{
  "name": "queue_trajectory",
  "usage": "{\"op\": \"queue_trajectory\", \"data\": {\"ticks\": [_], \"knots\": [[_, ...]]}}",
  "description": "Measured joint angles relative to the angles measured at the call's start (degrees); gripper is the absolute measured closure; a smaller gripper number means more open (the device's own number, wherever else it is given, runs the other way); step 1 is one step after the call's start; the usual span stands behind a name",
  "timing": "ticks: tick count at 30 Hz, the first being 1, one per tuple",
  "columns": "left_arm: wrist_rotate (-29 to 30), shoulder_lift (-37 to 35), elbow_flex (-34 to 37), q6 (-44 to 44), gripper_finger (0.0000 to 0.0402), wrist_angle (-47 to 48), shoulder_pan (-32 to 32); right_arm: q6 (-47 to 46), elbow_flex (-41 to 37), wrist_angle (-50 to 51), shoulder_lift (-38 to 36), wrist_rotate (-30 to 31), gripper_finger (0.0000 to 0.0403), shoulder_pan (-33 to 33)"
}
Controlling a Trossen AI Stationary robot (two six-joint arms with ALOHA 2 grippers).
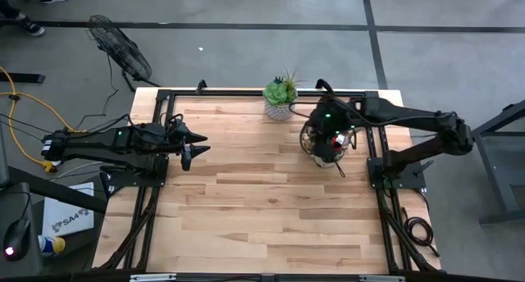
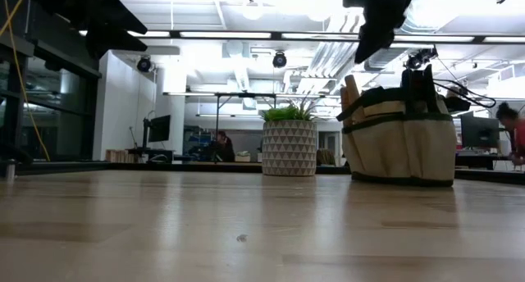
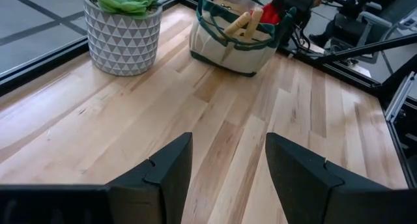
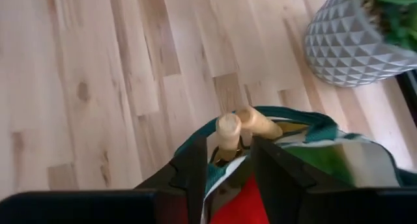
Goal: Pick & Place Garden tools in Gardening bag
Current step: Return to Home Position
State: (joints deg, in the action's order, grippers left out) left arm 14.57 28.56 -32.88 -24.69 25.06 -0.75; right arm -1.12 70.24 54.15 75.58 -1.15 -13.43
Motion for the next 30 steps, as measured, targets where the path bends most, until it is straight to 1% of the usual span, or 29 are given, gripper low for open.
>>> {"op": "queue_trajectory", "data": {"ticks": [4,9,12,14,16,19,22,25,27,30], "knots": [[0.33,0.0,0.0,0.02,0.0213,0.0,0.0,-3.21,-0.02,0.96,-3.92,-0.15,0.0291,0.02],[1.62,0.0,0.0,0.48,0.0213,0.17,0.0,-11.89,-0.02,1.66,-9.3,-0.26,0.0294,-0.13],[1.56,0.0,0.0,1.55,0.0213,0.64,0.0,-15.07,-0.02,1.84,-12.93,-0.41,0.0298,0.17],[1.12,0.0,0.0,2.03,0.0213,1.27,0.0,-17.08,-0.37,1.41,-15.57,0.75,0.0299,0.82],[1.09,0.0,0.0,2.1,0.0213,1.64,0.0,-20.42,-2.09,0.49,-18.7,3.91,0.0299,1.69],[1.14,-0.15,0.0,2.12,0.0213,2.3,0.0,-24.84,-7.0,-0.67,-24.19,8.21,0.0299,3.83],[1.41,-0.8,0.0,1.85,0.0213,2.03,0.0,-30.53,-14.61,-3.35,-30.56,10.88,0.0299,6.53],[4.7,-1.4,-0.07,-1.32,0.0213,2.21,-0.01,-35.31,-22.97,-9.3,-36.86,11.32,0.0299,9.79],[6.75,-1.53,-0.07,-3.12,0.0213,3.0,0.0,-37.31,-28.22,-15.08,-40.22,11.11,0.0299,11.98],[6.86,-1.55,-0.07,-4.09,0.0213,5.16,0.0,-39.25,-34.24,-24.22,-43.48,10.35,0.0299,14.65]]}}
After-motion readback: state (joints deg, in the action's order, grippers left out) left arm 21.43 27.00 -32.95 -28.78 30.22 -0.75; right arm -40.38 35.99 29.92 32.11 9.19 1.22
